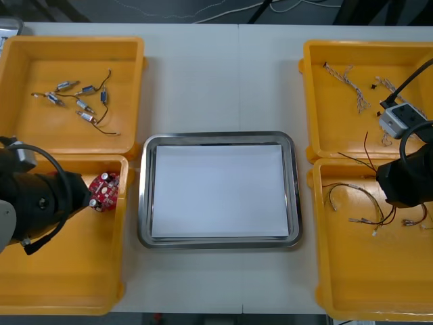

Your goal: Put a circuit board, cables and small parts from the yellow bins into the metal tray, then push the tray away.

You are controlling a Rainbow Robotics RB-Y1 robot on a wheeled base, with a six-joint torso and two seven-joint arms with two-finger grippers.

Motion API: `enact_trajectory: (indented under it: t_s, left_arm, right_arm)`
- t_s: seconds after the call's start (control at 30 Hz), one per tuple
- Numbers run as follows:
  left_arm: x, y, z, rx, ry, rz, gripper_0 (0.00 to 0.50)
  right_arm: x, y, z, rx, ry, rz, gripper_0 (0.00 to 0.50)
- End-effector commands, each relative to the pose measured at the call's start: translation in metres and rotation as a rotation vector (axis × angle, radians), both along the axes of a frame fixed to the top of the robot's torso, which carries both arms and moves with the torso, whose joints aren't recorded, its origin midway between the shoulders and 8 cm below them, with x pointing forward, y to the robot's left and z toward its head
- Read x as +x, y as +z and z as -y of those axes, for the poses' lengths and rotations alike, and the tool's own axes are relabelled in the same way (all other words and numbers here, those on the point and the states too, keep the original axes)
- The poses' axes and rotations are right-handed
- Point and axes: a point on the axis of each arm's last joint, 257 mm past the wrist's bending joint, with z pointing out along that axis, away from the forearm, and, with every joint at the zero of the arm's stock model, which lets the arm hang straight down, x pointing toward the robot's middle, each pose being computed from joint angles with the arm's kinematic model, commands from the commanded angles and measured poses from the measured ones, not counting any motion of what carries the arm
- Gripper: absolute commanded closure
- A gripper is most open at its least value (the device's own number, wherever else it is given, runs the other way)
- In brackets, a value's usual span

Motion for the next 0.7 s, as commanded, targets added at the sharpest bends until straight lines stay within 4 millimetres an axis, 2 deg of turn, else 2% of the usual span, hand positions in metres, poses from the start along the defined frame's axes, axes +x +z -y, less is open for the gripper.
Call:
enact_trajectory:
  t_s: [0.03, 0.4, 0.7]
  left_arm:
    - [0.006, 0.017, 0.029, 0.131, -0.227, 0.04, 0.5]
    - [0.0, 0.013, 0.081, 0.166, -0.433, 0.031, 0.5]
    - [-0.005, 0.01, 0.105, 0.175, -0.531, 0.019, 0.5]
  right_arm:
    - [0.001, 0.013, 0.001, -0.022, -0.006, 0.029, 0.5]
    - [0.001, 0.013, 0.001, -0.022, -0.006, 0.029, 0.5]
    - [0.001, 0.013, 0.001, -0.022, -0.006, 0.029, 0.5]
